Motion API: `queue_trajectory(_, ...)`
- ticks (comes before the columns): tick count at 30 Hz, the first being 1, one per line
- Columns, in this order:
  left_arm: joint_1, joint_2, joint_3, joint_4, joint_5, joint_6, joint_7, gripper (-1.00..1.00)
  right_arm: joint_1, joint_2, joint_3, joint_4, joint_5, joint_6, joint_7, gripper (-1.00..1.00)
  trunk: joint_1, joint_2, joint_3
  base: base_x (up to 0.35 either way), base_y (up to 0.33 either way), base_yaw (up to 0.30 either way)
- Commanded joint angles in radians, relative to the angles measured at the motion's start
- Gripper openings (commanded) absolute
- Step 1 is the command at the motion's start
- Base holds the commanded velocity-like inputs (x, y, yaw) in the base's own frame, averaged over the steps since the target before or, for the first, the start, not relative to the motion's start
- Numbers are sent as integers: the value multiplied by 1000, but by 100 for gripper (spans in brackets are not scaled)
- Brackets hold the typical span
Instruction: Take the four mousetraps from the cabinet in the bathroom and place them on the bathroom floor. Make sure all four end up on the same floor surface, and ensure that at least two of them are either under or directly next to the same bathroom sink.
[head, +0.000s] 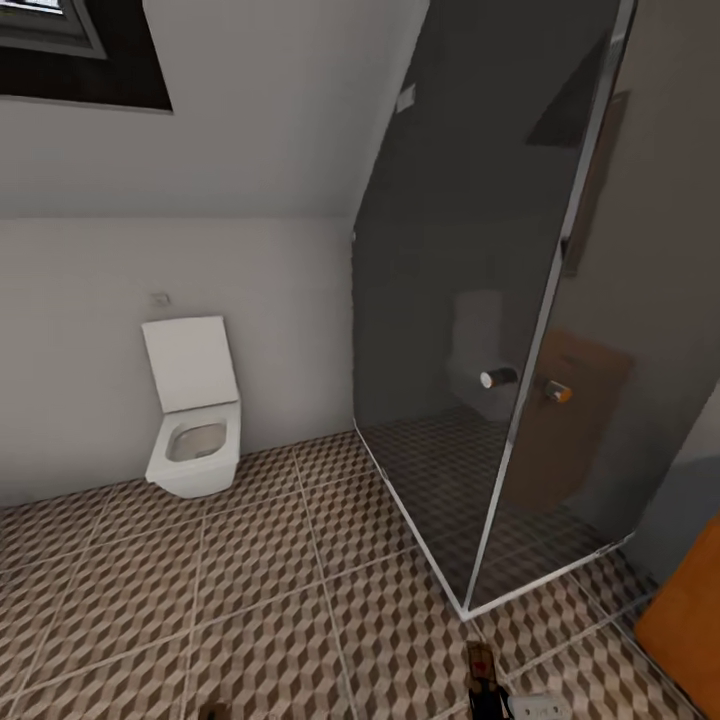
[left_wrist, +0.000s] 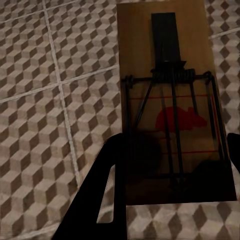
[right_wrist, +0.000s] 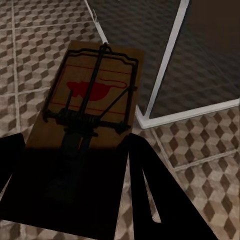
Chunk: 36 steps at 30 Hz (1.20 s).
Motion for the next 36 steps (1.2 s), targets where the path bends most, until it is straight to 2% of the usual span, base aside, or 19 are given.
queue_trajectory(1,-2,0,-3,4,-2,-5,7,-100,0,0,-3,0,7,-3,1,-100,0,-1,-1,0,0,251)
queue_trajectory(36,-2,0,-3,4,-2,-5,7,-100,0,0,-3,17,7,-3,1,-100,0,-1,-1,0,0,251)
